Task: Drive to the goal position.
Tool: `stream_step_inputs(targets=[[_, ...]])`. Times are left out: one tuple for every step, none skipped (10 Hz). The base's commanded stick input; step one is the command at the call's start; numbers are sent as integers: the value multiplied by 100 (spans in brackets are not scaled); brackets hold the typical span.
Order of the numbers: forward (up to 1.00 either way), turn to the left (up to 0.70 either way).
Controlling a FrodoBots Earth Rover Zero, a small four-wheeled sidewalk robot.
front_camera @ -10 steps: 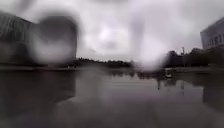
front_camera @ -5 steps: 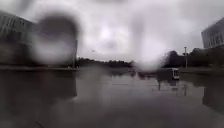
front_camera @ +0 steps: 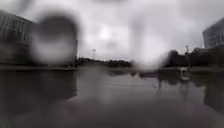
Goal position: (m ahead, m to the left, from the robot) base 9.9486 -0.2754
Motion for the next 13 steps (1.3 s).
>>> stream_step_inputs(targets=[[70,0],[70,0],[70,0],[70,-4],[70,-20],[70,-34],[70,-27],[70,-7],[70,0],[70,0],[70,0],[70,0],[70,0]])
